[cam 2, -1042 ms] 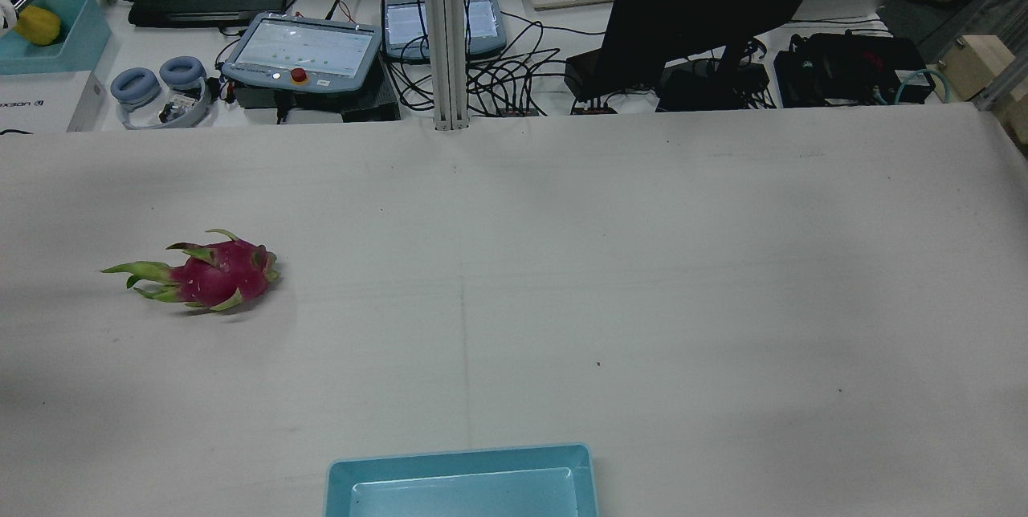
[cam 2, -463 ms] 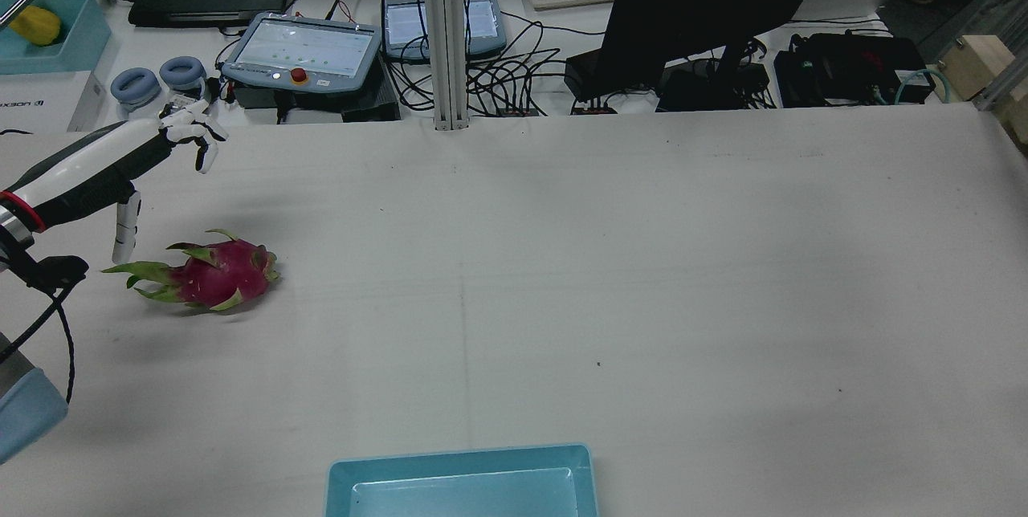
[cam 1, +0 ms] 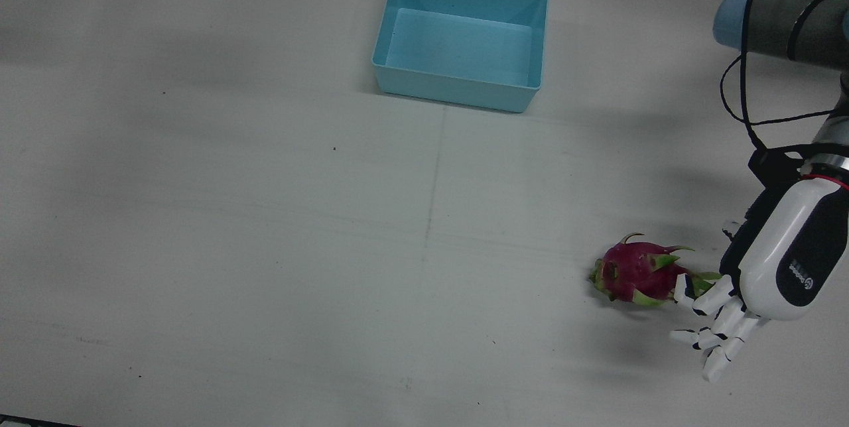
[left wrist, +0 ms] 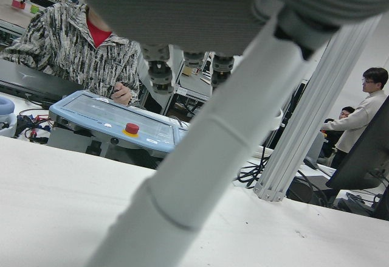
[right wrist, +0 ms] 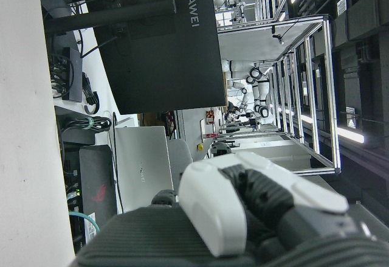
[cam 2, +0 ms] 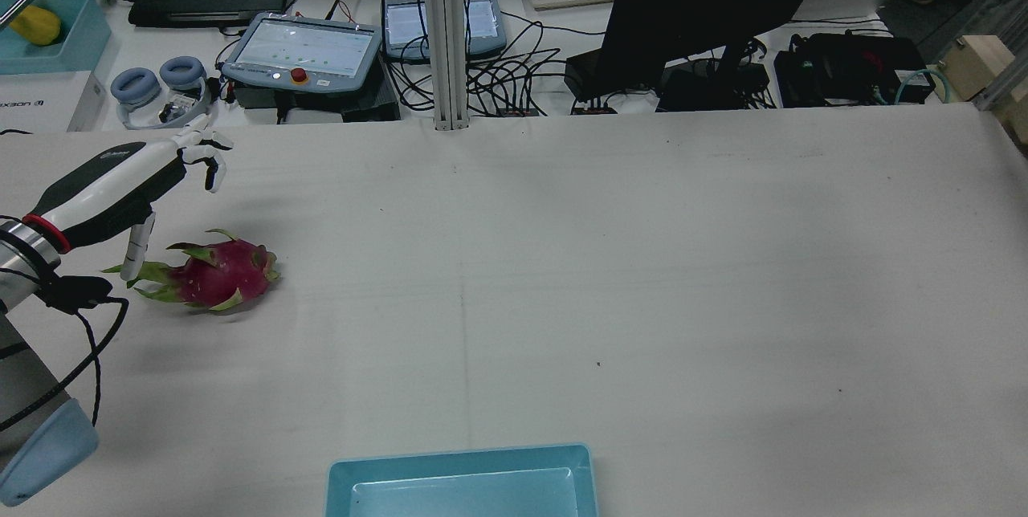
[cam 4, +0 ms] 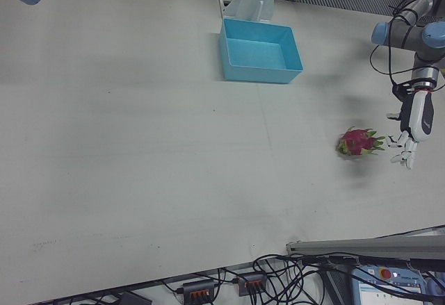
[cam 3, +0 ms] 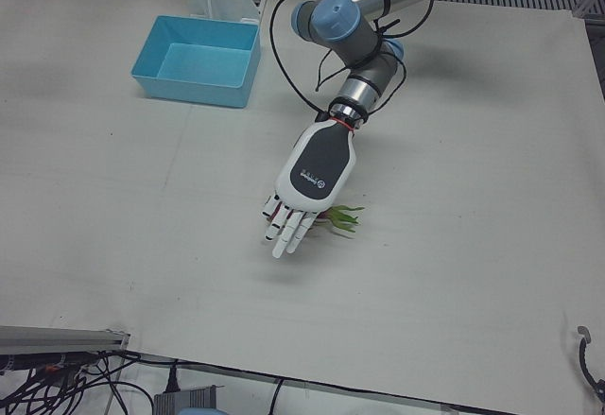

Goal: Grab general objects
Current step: 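Move the left hand down over the pink dragon fruit, then close the left hand's fingers around the dragon fruit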

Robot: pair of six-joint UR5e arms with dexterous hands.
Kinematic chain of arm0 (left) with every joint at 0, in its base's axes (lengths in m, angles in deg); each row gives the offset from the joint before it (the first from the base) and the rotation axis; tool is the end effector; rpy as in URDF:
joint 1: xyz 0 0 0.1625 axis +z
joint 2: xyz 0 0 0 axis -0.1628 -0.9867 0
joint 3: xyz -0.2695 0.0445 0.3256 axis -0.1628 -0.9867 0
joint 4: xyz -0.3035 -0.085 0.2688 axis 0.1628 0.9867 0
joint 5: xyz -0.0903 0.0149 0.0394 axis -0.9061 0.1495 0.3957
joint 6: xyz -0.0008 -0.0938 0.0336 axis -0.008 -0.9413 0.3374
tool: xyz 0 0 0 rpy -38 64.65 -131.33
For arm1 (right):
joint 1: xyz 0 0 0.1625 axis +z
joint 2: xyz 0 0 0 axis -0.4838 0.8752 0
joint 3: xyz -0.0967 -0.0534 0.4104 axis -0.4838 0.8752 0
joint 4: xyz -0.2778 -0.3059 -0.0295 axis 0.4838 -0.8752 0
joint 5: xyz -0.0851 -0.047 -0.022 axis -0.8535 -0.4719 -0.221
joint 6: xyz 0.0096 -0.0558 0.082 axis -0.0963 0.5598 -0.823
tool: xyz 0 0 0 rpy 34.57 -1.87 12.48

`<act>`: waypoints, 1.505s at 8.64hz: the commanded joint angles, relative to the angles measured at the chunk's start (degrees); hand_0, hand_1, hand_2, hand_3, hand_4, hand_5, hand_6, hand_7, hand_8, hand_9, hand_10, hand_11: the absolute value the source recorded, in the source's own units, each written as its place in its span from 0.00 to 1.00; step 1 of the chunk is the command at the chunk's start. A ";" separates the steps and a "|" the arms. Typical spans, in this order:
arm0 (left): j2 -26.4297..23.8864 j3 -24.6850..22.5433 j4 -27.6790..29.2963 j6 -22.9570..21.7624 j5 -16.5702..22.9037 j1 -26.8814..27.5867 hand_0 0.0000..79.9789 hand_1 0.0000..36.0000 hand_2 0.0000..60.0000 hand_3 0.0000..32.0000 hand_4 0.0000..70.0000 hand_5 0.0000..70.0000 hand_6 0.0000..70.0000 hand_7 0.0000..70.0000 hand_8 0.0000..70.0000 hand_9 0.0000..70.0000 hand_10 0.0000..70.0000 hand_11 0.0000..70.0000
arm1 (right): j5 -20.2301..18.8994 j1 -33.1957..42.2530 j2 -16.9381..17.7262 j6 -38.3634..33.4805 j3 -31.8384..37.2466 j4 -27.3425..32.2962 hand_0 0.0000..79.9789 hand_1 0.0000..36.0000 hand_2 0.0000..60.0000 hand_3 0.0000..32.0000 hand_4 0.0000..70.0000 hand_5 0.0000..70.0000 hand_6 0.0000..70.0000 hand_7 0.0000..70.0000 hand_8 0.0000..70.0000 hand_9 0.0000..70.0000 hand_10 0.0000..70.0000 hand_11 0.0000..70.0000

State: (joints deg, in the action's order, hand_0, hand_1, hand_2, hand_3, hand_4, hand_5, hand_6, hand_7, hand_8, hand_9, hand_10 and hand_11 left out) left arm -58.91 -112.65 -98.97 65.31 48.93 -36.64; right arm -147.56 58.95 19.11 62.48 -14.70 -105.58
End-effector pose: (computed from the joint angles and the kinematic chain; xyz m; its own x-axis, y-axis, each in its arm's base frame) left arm 0.2715 -0.5210 0.4300 -0.3206 -0.0442 -0.9462 0.8535 0.4198 -0.3087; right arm 0.1165 -0.4532 0.6985 -0.9904 0.0195 -0.1365 0.1329 -0.1297 -0.9826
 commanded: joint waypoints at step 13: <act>-4.28 10.37 -2.63 -0.43 -18.54 12.17 1.00 1.00 1.00 0.00 0.00 1.00 0.00 0.51 0.00 0.08 0.00 0.00 | 0.00 -0.08 0.00 0.00 0.09 0.01 0.00 0.00 0.00 0.00 0.00 0.00 0.00 0.00 0.00 0.00 0.00 0.00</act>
State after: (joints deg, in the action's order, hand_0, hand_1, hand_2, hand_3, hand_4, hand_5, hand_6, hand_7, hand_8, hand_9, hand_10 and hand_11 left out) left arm -62.73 -103.33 -101.86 64.94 30.37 -24.52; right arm -147.55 58.89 19.11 62.48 -14.60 -105.57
